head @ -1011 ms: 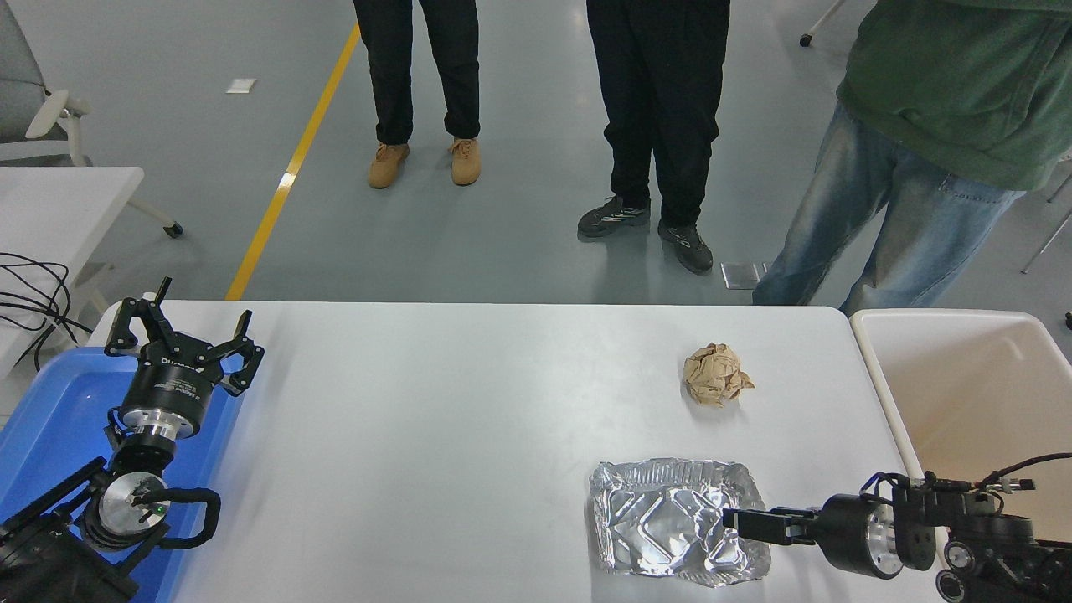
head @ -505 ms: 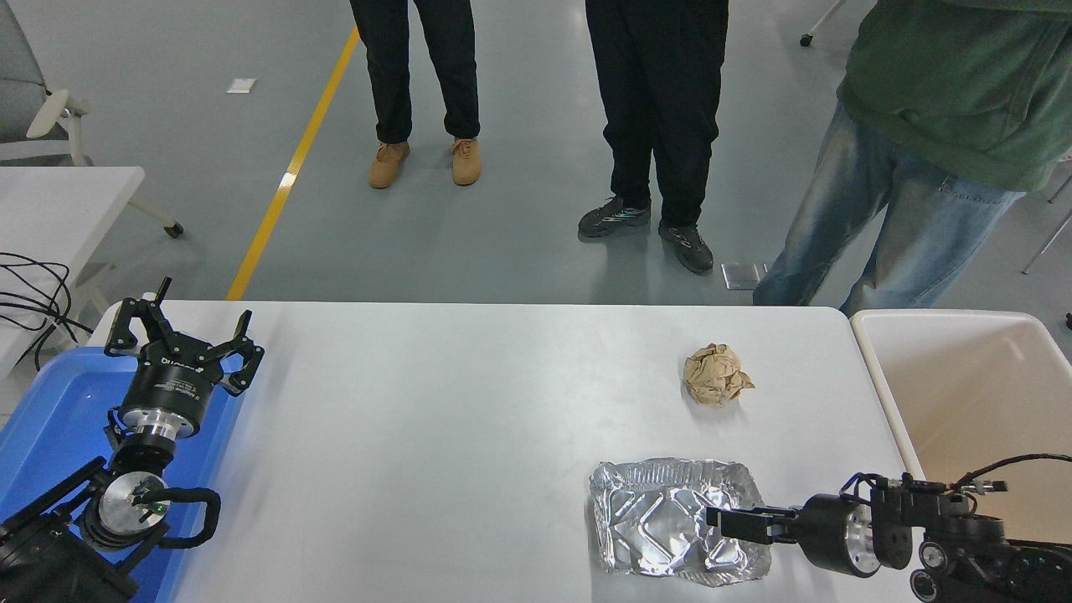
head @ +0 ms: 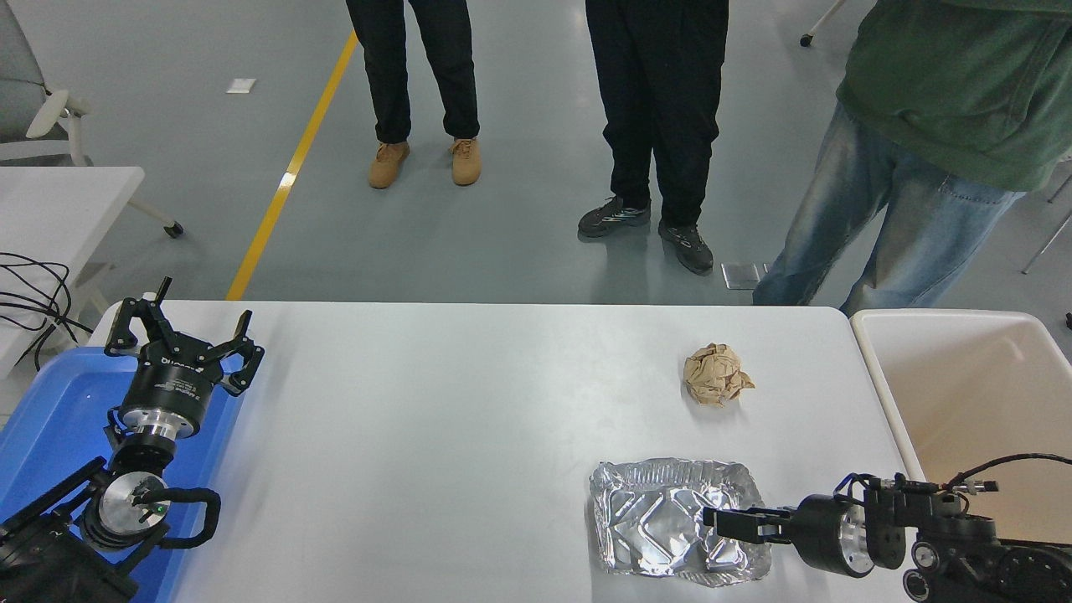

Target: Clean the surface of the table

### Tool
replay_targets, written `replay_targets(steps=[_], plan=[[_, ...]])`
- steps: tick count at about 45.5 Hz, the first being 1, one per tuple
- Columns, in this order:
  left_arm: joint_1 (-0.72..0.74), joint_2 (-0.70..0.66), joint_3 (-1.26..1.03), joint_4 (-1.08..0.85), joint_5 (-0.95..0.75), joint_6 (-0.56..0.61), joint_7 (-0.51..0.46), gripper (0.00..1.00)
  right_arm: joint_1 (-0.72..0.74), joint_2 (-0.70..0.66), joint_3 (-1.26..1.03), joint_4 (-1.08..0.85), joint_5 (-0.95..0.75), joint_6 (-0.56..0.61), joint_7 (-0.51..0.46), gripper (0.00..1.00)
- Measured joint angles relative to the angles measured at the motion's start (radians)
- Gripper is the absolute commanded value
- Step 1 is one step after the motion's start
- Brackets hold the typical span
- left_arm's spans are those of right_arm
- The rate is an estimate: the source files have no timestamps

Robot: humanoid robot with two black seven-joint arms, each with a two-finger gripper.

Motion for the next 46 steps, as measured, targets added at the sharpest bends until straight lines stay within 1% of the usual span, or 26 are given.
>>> replay_targets(steps=[2, 4, 7, 10, 15, 20, 46], plan=[[0.0, 0.0, 0.0, 0.0, 0.0, 0.0, 0.0, 0.99, 0.0, 0.0, 0.0, -0.001, -0.001, 0.0, 0.0, 0.4], [0.0, 0.0, 0.0, 0.0, 0.0, 0.0, 0.0, 0.99, 0.001, 0.001, 0.0, -0.001, -0.002, 0.0, 0.0, 0.38], [0.0, 0.0, 0.0, 0.0, 0.0, 0.0, 0.0, 0.99, 0.001, 0.001, -0.001, -0.002, -0.004, 0.0, 0.0, 0.3], [0.0, 0.0, 0.0, 0.0, 0.0, 0.0, 0.0, 0.99, 0.001, 0.001, -0.001, -0.003, -0.005, 0.0, 0.0, 0.26], [0.0, 0.0, 0.0, 0.0, 0.0, 0.0, 0.0, 0.99, 0.002, 0.001, -0.003, -0.003, -0.008, 0.0, 0.001, 0.16], [0.0, 0.0, 0.0, 0.0, 0.0, 0.0, 0.0, 0.99, 0.003, 0.001, -0.005, -0.004, -0.009, 0.001, 0.001, 0.0], [0.0, 0.0, 0.0, 0.0, 0.0, 0.0, 0.0, 0.99, 0.032, -0.002, -0.041, -0.011, -0.028, 0.017, 0.03, 0.0]])
